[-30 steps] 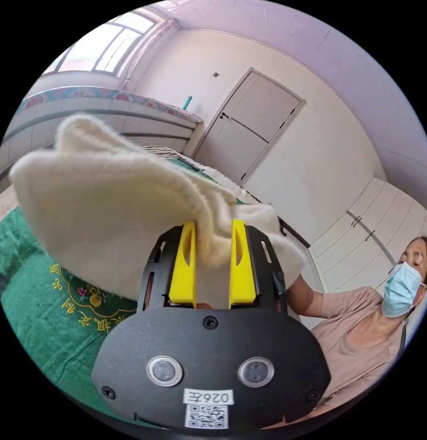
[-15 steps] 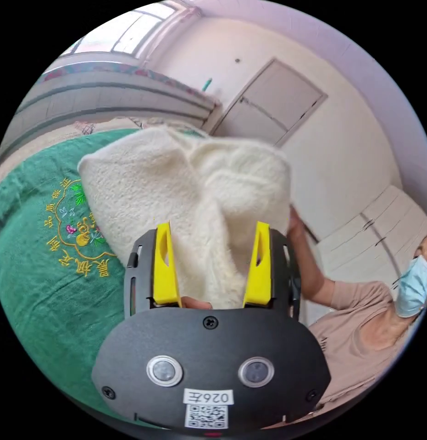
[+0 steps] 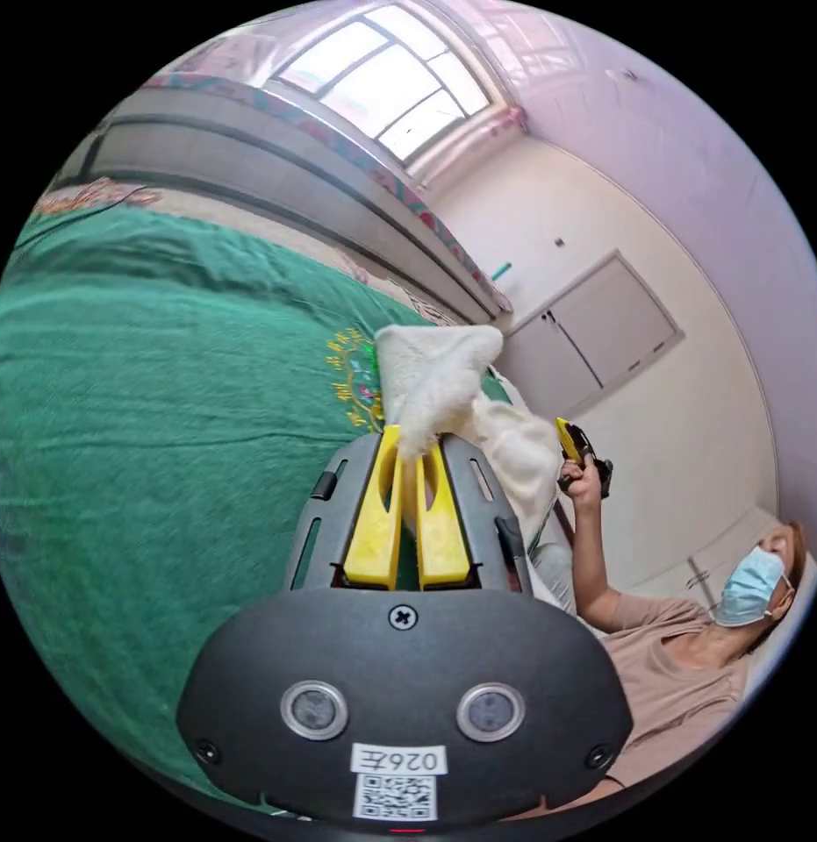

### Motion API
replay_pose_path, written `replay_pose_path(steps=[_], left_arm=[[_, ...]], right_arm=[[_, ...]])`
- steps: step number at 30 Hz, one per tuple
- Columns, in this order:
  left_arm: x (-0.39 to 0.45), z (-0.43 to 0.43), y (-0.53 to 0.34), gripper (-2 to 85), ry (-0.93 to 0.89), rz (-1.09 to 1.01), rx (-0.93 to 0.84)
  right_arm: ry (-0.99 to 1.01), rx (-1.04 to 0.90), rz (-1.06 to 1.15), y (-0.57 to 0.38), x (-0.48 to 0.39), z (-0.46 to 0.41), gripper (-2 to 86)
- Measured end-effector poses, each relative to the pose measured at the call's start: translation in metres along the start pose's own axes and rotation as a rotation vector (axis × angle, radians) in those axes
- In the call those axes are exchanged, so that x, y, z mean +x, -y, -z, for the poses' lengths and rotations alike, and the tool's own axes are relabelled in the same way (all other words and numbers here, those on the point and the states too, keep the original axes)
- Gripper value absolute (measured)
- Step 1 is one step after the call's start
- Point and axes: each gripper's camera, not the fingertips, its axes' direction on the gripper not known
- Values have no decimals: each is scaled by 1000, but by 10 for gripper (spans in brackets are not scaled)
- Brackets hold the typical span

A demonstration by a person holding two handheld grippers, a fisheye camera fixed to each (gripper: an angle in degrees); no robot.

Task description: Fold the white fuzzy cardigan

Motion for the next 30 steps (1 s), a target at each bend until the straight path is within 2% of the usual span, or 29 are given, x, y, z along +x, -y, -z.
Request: replay_pose_path(steps=[4,6,8,9,11,13,15,19,25,27,29,30], left_arm=[[-65,35,-25,-5,92,138,9],[-99,43,-35,-4,51,279,14],[-116,67,-50,-4,-71,356,213],[-116,74,-53,-4,-70,359,266],[-96,99,-57,-7,3,294,439],[-74,104,-48,-7,65,196,459],[-52,91,-31,-4,70,80,397],[-10,7,14,50,-5,-105,27],[39,-124,25,165,73,-296,-462],[48,-155,24,160,137,-348,-591],[59,-174,30,111,234,-412,-664],[60,-177,34,95,206,-418,-693]], right_arm=[[-14,-245,406,-67,-133,-111,-9],[-124,-419,548,-128,-183,-191,-9],[-147,-510,551,-170,-194,-239,-9],[-98,-563,526,-194,-196,-264,-9],[15,-627,467,-226,-194,-294,-9],[100,-661,415,-259,-190,-318,-8],[111,-694,377,-306,-187,-349,-6],[72,-742,369,-386,-188,-395,12],[39,-885,412,-548,-196,-474,48],[22,-952,417,-620,-195,-509,69],[7,-1009,406,-675,-190,-536,82],[6,-1060,401,-711,-185,-553,85]])
